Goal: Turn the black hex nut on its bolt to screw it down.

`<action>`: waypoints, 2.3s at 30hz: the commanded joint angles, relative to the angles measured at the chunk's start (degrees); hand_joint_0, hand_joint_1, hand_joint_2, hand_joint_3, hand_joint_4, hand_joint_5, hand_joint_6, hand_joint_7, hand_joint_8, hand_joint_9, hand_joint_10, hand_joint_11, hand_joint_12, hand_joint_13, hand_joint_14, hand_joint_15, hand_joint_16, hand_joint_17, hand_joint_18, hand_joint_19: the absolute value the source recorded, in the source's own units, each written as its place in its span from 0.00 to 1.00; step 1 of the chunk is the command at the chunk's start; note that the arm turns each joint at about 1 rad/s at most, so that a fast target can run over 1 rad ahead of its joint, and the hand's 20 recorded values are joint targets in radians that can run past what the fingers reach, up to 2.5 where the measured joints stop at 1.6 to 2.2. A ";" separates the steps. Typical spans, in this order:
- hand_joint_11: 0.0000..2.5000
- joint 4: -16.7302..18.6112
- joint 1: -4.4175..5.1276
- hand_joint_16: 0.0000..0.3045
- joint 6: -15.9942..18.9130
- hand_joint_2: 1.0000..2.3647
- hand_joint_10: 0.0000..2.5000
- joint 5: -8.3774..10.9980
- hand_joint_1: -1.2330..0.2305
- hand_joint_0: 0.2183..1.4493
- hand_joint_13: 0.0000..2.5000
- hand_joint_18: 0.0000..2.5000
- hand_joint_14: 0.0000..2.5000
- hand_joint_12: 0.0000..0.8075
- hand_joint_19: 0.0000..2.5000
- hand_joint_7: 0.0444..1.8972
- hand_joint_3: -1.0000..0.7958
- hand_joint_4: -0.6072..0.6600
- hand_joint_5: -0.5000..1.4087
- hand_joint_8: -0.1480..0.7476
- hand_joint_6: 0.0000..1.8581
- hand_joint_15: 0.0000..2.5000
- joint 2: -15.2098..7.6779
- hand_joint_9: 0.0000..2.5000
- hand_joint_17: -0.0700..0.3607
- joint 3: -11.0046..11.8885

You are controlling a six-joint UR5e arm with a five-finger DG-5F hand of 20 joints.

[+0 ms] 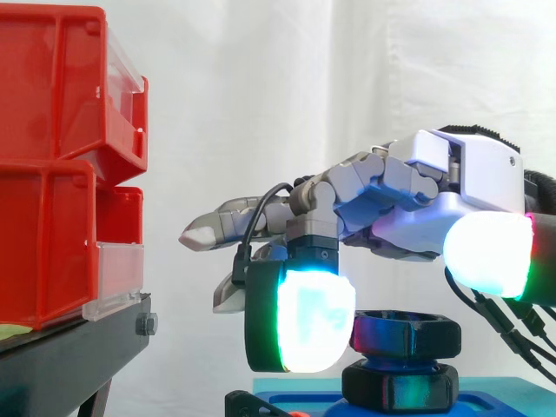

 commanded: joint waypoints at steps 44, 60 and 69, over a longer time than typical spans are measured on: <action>0.11 0.96 -4.96 0.04 2.12 0.00 0.00 -6.14 0.64 0.18 0.14 0.00 0.00 0.16 0.13 0.47 0.28 0.60 0.16 0.41 0.43 0.05 -0.05 0.24 0.23 0.01; 0.11 5.71 -8.03 0.04 8.45 0.00 0.00 -11.32 0.64 0.18 0.14 0.00 0.00 0.16 0.13 0.47 0.28 0.61 0.16 0.41 0.43 0.05 0.04 0.24 0.23 0.63; 0.11 6.68 -7.07 0.04 10.12 0.00 0.00 -10.71 0.64 0.18 0.14 0.00 0.00 0.16 0.13 0.47 0.28 0.60 0.16 0.41 0.42 0.05 -0.05 0.25 0.23 2.21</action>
